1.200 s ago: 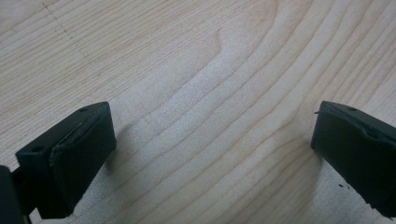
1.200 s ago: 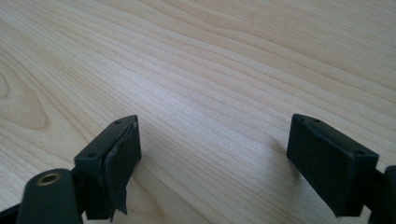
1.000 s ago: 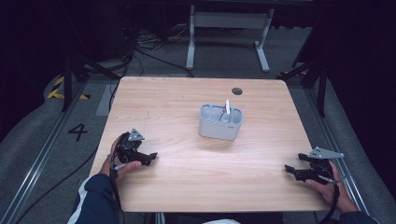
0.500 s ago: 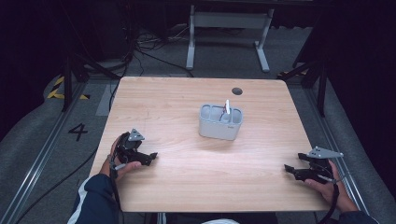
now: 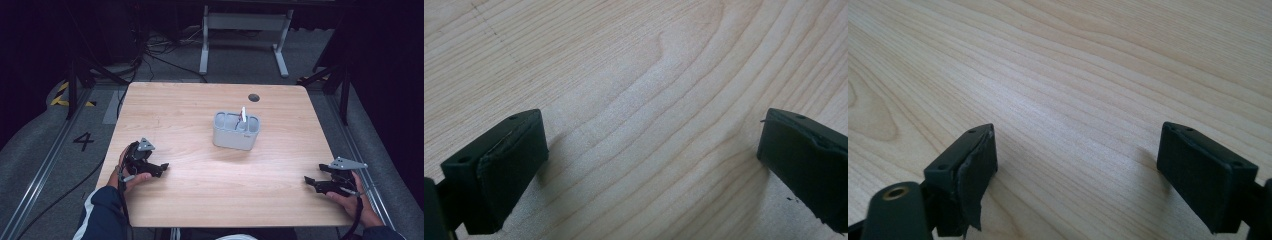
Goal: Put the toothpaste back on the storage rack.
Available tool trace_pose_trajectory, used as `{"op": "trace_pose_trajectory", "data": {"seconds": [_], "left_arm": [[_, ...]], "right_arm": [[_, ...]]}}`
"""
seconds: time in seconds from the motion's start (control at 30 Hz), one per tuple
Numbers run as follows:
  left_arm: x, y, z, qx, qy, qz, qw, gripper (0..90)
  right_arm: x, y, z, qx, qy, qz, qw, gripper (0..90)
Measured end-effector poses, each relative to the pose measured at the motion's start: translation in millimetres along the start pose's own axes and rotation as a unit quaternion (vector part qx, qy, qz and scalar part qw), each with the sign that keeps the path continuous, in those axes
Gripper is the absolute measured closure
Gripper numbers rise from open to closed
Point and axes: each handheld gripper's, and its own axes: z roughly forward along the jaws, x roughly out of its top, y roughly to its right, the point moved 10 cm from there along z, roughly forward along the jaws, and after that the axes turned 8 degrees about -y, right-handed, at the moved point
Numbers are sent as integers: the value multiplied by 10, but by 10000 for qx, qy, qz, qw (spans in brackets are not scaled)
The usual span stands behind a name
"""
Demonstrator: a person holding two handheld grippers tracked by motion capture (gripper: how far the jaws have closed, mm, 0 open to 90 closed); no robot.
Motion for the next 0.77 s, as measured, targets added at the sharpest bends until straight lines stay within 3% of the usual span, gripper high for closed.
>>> {"op": "trace_pose_trajectory", "data": {"seconds": [0.77], "left_arm": [[8, -1, 6, 1, 4, -3, 10000, 2]], "right_arm": [[4, 7, 5, 6, -18, -39, 10000, 166]]}}
